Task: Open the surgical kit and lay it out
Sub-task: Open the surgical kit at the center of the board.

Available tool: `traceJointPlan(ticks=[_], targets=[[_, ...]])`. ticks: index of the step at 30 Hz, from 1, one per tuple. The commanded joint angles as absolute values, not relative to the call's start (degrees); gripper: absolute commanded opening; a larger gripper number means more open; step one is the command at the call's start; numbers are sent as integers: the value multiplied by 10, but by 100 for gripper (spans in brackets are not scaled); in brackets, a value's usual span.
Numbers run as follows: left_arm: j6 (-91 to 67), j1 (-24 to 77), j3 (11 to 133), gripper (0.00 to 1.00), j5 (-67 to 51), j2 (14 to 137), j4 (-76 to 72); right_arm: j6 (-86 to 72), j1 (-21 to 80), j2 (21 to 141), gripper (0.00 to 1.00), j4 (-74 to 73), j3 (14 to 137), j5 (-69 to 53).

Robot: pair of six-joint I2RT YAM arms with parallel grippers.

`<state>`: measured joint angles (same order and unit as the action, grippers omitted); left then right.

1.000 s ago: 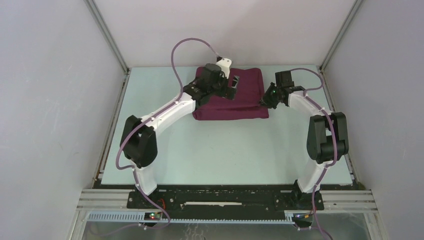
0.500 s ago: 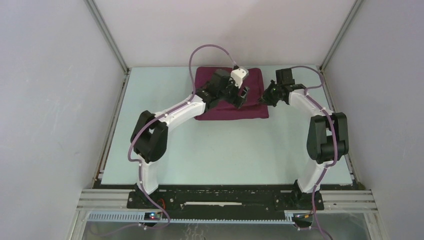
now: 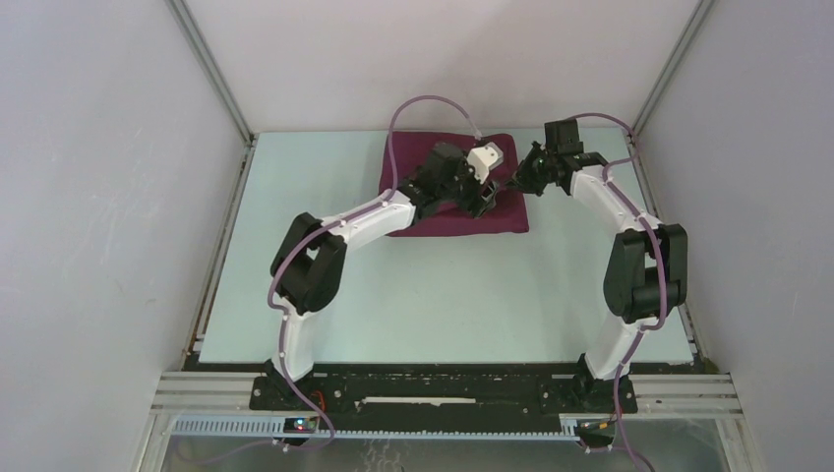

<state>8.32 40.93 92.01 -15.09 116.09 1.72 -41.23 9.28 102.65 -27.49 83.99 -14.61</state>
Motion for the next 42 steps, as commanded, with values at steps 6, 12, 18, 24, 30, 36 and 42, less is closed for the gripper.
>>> traceJointPlan(ticks=[6, 12, 18, 24, 30, 36, 42], targets=[[105, 413, 1009, 70, -162, 1203, -19, -411, 104, 1000, 0, -295, 879, -164], [100, 413, 1046, 65, -167, 1237, -11, -408, 103, 994, 0, -301, 881, -160], [100, 413, 1055, 59, -170, 1251, -12, -409, 103, 996, 0, -304, 885, -160], [105, 413, 1063, 54, -162, 1262, -4, -410, 104, 997, 0, -303, 889, -161], [97, 414, 1079, 30, -146, 1275, -7, -409, 106, 999, 0, -306, 893, -160], [73, 412, 1089, 0, -83, 1281, -13, -394, 98, 993, 25, -314, 893, -149], [5, 385, 1080, 0, -34, 1267, -23, -373, 73, 966, 67, -311, 870, -131]])
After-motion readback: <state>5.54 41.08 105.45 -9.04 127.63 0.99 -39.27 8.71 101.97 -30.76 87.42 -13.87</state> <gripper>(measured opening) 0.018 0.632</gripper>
